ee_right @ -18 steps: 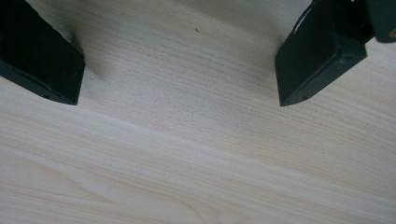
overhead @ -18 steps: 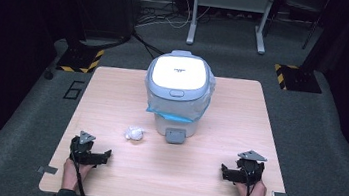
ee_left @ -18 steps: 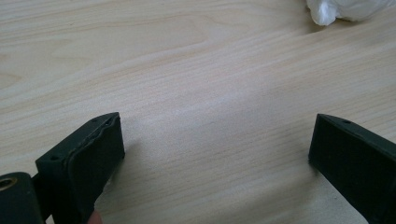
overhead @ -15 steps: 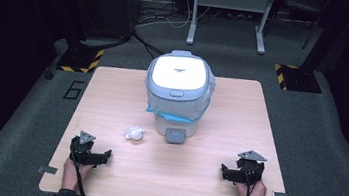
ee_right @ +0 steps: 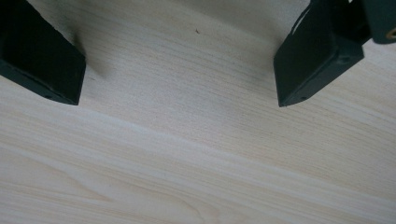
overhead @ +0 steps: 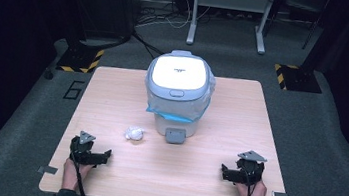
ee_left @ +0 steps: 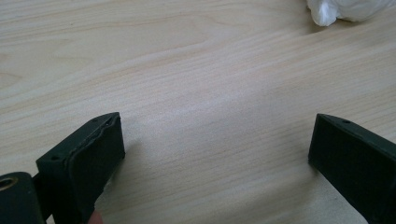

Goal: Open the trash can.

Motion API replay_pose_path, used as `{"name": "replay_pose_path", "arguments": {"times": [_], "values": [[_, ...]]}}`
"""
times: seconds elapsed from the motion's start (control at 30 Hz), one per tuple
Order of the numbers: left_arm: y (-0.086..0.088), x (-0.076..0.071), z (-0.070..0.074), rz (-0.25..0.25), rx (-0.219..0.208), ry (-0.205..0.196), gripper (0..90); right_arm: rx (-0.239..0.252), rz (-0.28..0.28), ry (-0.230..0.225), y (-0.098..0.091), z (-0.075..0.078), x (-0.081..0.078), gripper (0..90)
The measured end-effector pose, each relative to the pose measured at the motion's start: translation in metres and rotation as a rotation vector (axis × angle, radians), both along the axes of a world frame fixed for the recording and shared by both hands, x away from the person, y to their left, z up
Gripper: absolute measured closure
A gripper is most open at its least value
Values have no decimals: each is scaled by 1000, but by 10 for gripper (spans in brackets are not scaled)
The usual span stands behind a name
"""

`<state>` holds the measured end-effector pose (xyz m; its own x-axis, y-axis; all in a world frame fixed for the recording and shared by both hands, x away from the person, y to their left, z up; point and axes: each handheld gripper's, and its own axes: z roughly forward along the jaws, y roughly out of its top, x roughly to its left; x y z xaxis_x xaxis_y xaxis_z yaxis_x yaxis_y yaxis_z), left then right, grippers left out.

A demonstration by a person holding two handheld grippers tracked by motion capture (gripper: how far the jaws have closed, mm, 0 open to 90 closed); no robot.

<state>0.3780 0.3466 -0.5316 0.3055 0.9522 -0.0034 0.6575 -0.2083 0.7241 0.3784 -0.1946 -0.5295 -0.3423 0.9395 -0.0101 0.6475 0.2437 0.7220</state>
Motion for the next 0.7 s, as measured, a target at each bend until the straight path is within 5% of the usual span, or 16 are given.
{"name": "replay_pose_path", "arguments": {"times": [0.33, 0.7], "values": [[0, 0, 0, 6, -5, 2, 36, 36, -10, 22, 0, 3, 1, 34], [0, 0, 0, 5, -2, 5, 38, 80, 33, -13, 14, 21, -1, 70]]}}
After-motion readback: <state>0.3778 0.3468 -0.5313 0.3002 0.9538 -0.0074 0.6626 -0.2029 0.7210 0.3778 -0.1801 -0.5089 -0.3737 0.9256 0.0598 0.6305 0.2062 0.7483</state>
